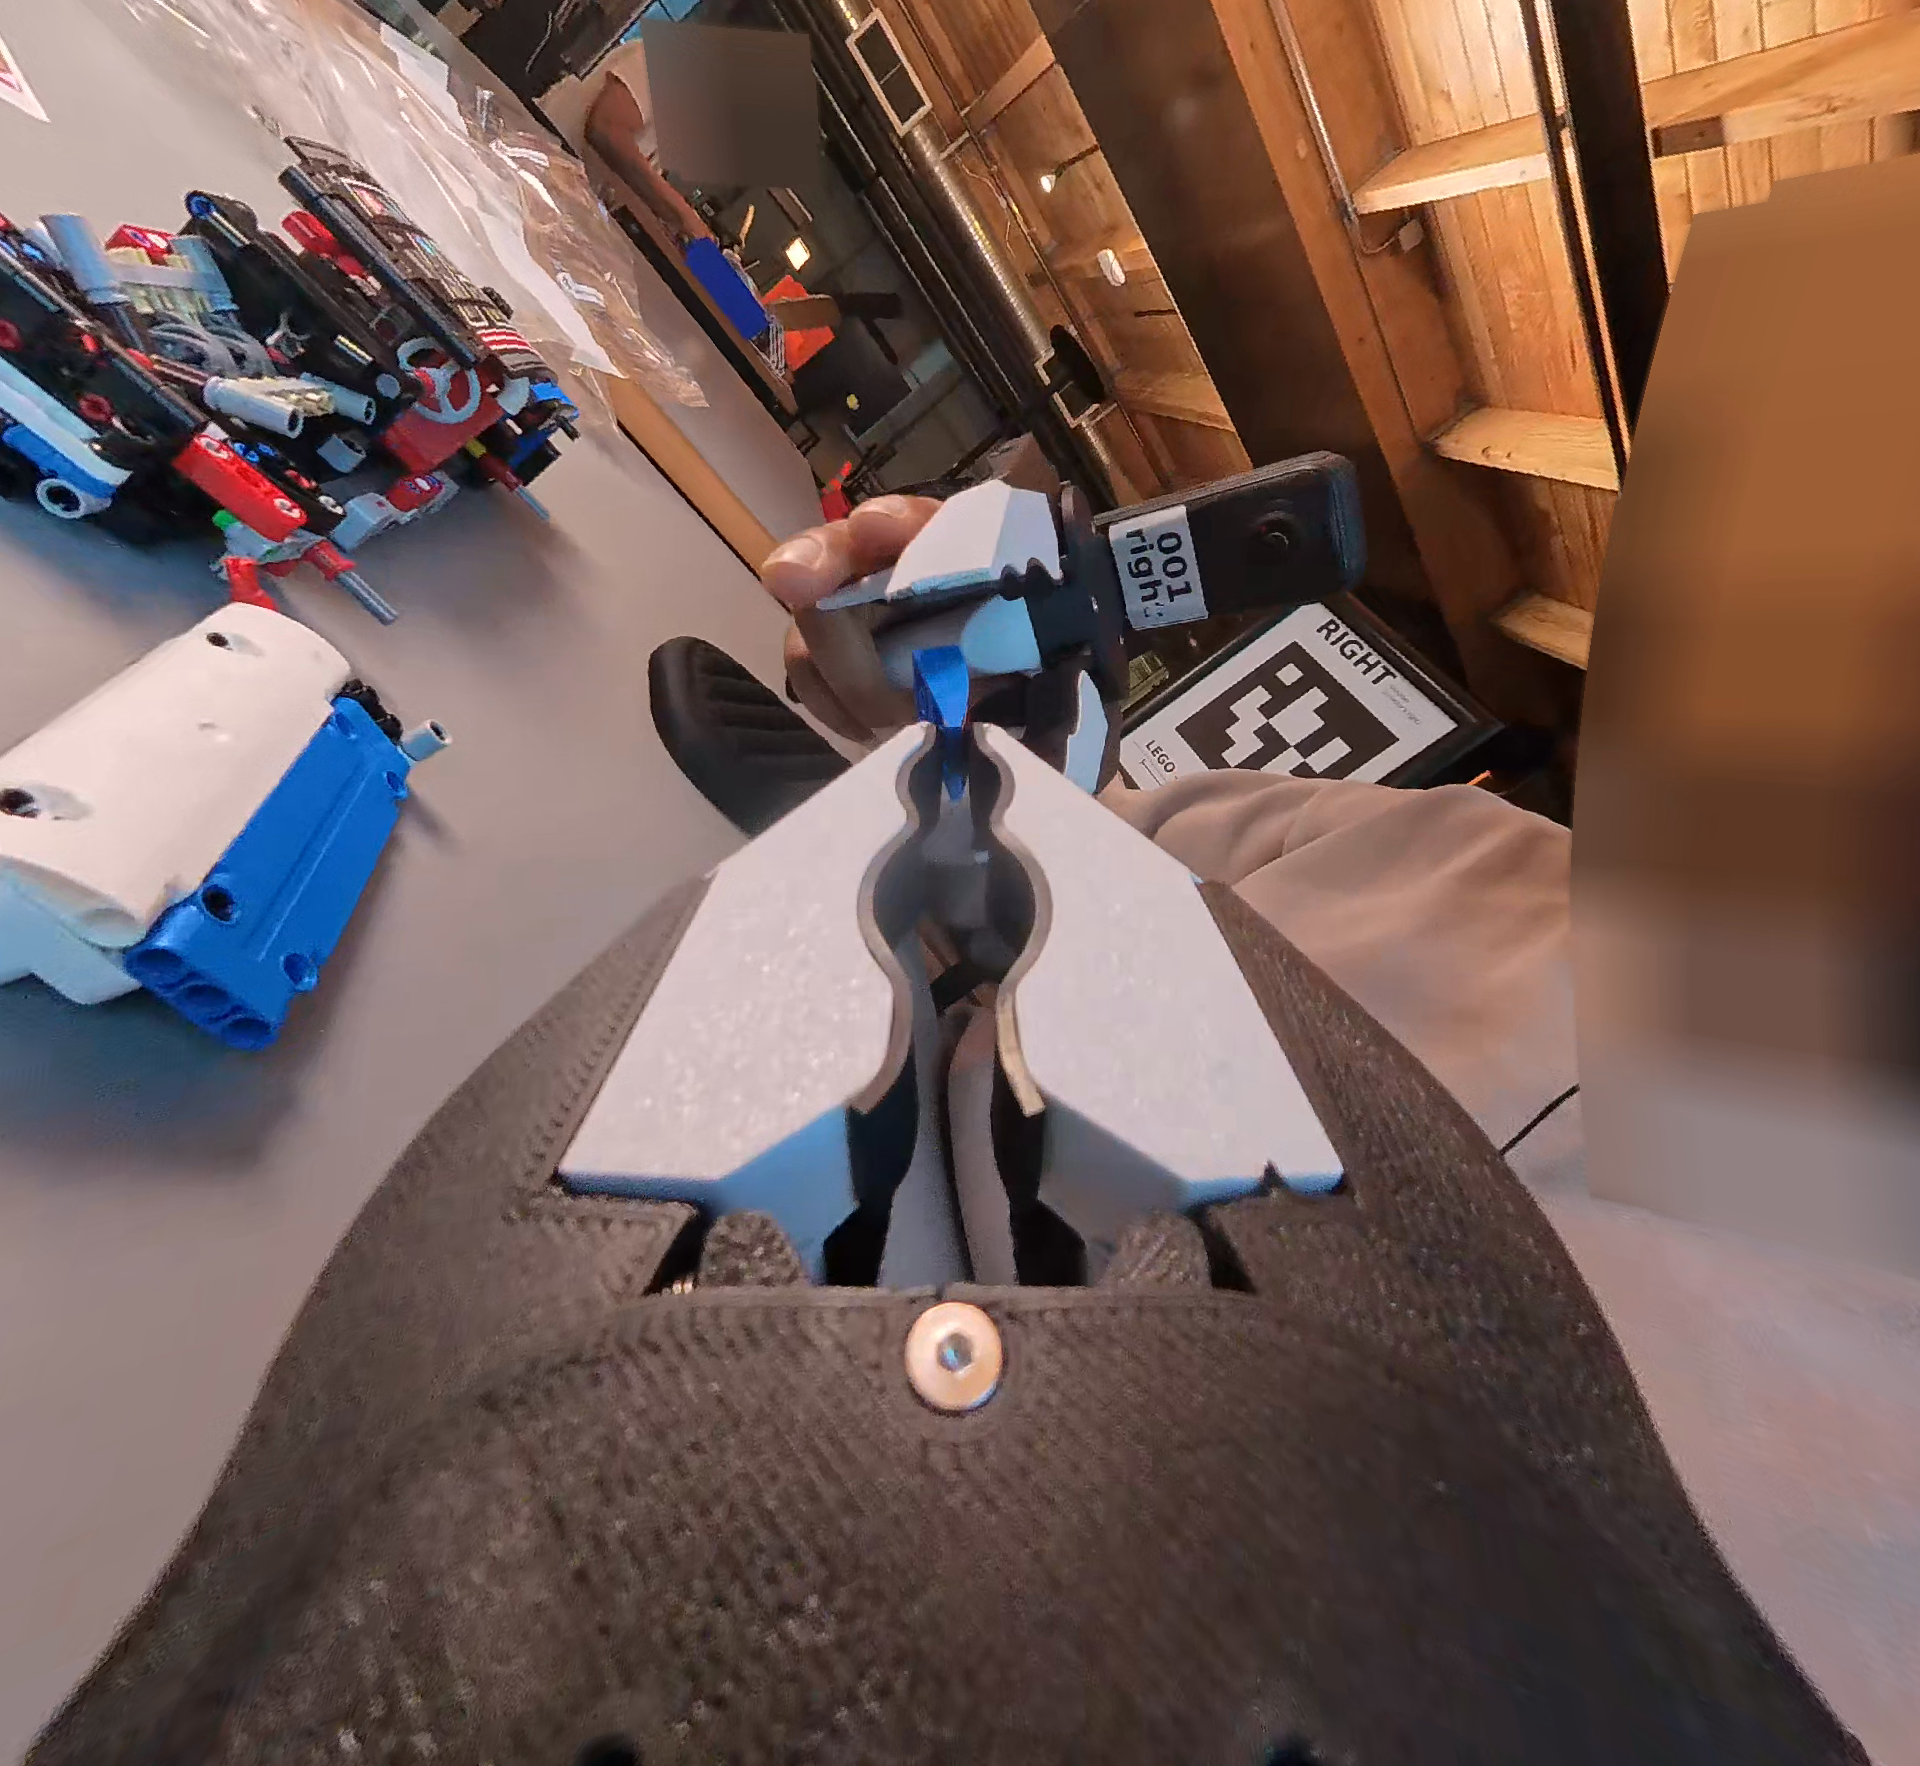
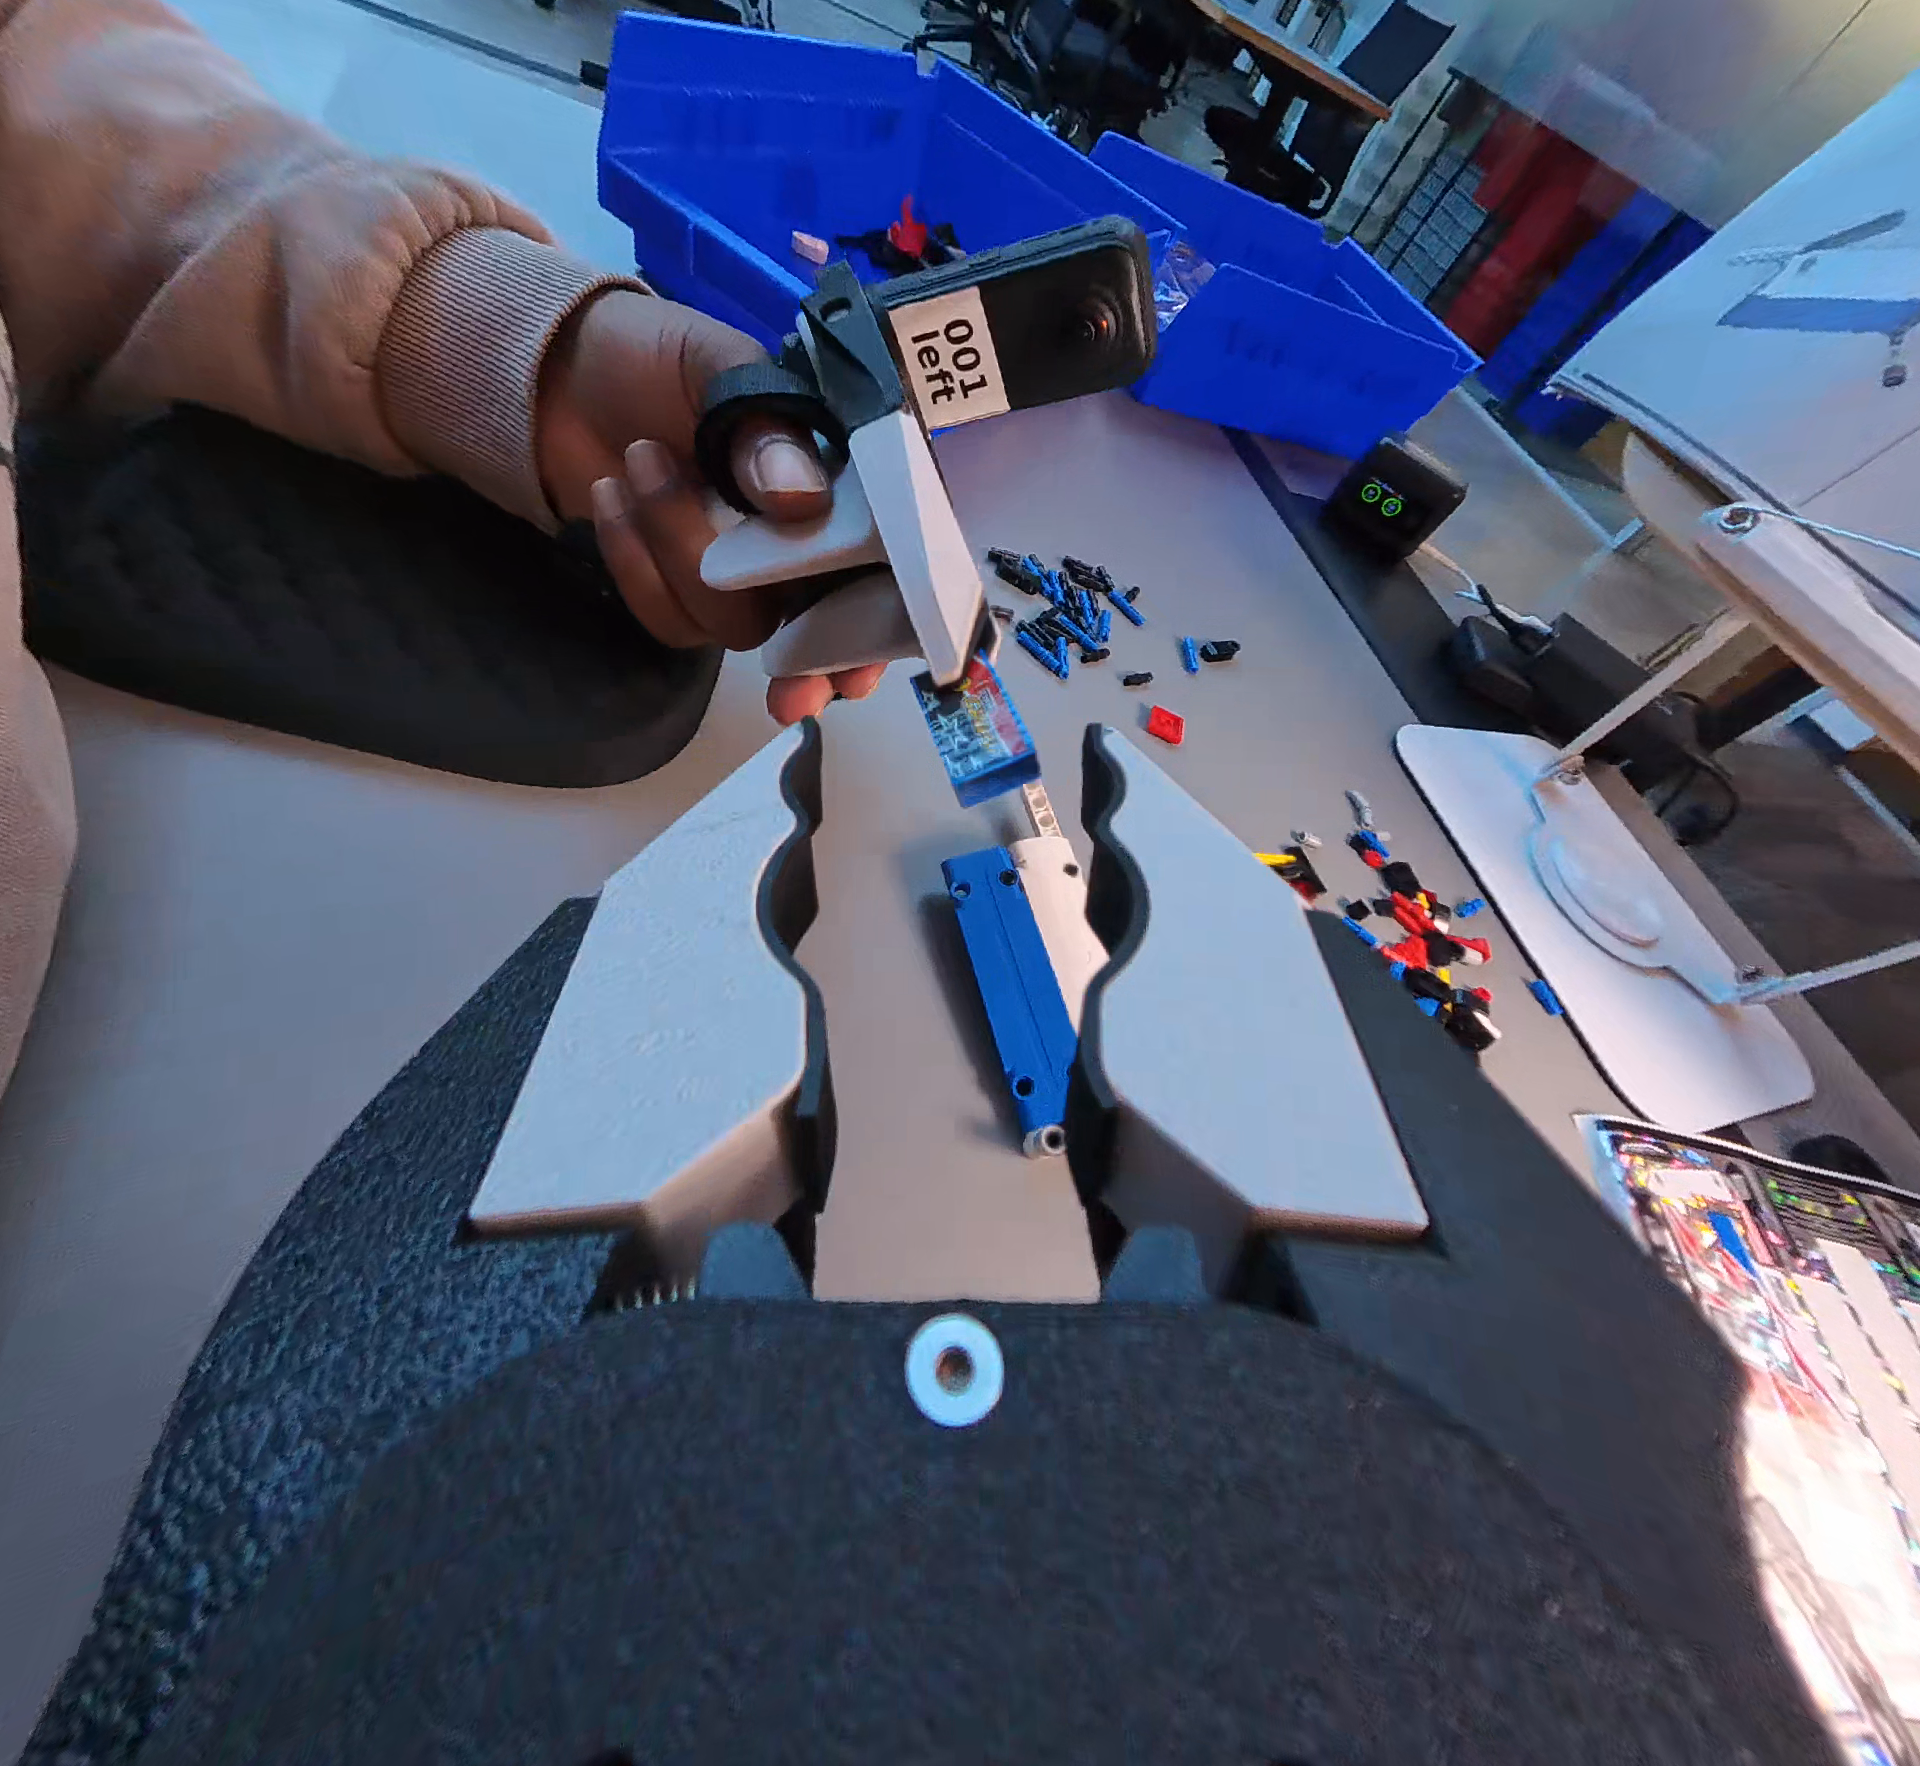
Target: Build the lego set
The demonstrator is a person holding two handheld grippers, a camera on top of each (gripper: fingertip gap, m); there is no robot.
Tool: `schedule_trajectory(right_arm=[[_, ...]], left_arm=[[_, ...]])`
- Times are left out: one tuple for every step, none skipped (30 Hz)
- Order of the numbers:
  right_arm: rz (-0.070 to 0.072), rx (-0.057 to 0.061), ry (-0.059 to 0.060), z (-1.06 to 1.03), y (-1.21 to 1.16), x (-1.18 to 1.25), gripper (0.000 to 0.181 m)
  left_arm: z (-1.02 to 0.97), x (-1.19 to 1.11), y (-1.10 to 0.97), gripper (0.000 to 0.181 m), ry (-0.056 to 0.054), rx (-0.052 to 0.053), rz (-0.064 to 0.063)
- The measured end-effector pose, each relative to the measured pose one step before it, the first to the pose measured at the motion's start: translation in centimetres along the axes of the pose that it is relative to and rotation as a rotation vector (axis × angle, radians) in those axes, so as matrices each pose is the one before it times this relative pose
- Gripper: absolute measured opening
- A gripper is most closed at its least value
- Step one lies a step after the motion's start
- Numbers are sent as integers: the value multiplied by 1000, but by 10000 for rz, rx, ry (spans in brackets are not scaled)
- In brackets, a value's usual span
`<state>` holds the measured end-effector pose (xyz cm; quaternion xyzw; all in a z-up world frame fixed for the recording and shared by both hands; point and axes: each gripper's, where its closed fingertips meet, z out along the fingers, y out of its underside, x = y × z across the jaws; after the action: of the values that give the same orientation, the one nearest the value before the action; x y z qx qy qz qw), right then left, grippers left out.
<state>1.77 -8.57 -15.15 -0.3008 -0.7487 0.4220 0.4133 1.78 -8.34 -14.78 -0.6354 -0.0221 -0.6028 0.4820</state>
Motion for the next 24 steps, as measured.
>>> schedule_trajectory(right_arm=[[-178, -8, -36, 30, -61, -68, 43], [-171, 26, -10, 6, -88, -47, 34], [-99, -5, -71, 12, -36, -85, 24], [-32, -35, -23, 6, 34, 55, 19], [-68, -13, -36, -34, 36, 64, 15], [-10, -34, -148, -41, 61, -111, 13], [56, 53, 34, -111, -64, 160, 3], [114, 94, -84, -99, -104, -14, 1], [164, 42, -120, -58, 15, -52, 0], [107, -13, -73, 3, 157, -24, 0], [-27, -7, 8, 26, 196, 12, 0], [-131, 55, -6, 28, 103, -98, 0], [-191, 11, 26, 17, 88, -113, 0], [-271, -44, 163, 35, 131, 51, 4], [-351, -90, 156, 49, 153, 26, 15], [-335, -127, 59, 51, 166, -102, 20], [-291, -106, 30, 53, 99, -118, 22], [-274, -109, 47, 70, 86, -61, 23], [-269, -116, 66, 74, 95, 3, 20], [-255, -101, -29, 72, 115, -115, 15], [-151, -65, -53, 66, 65, -126, 13], [-60, -37, -49, 26, 46, -38, 14], [-28, -76, -208, 40, 127, -238, 22], [21, -169, -178, 79, 245, -189, 20]], left_arm=[[54, -157, 130, 1, -65, -47, -30], [55, -130, 173, 1, -49, -82, -13], [42, -31, 108, 1, 11, -50, 10], [17, 23, 58, 1, 34, -28, -9], [14, -28, 86, 1, -4, -56, 5], [18, -57, 87, 1, -30, -57, 29], [11, -76, 95, 1, -24, -59, 24], [15, 78, 42, 1, 70, -17, 20], [32, 0, 76, 1, -17, -52, 95], [31, -120, 63, 1, -152, -63, 224], [33, -152, 78, 1, -186, -66, 220], [31, -56, 142, 1, -86, -128, 101], [10, -67, 126, 1, -39, -103, -3], [3, -100, 9, 1, -45, 5, -22], [7, -98, 41, 1, -27, -11, -56], [31, -128, 55, 1, -42, -26, -55], [37, -103, 26, 1, -44, -8, -23], [40, -80, 6, 2, -43, -8, -22], [-3, -142, -88, 1, -59, 43, -37], [-45, -127, -131, 2, -28, 74, -79], [-42, -74, -58, 1, 13, 37, -86], [-6, -85, -14, 2, -15, 17, -40], [-16, -58, -76, 1, -54, 54, 19], [-26, 51, -91, 1, 15, 47, 28]])
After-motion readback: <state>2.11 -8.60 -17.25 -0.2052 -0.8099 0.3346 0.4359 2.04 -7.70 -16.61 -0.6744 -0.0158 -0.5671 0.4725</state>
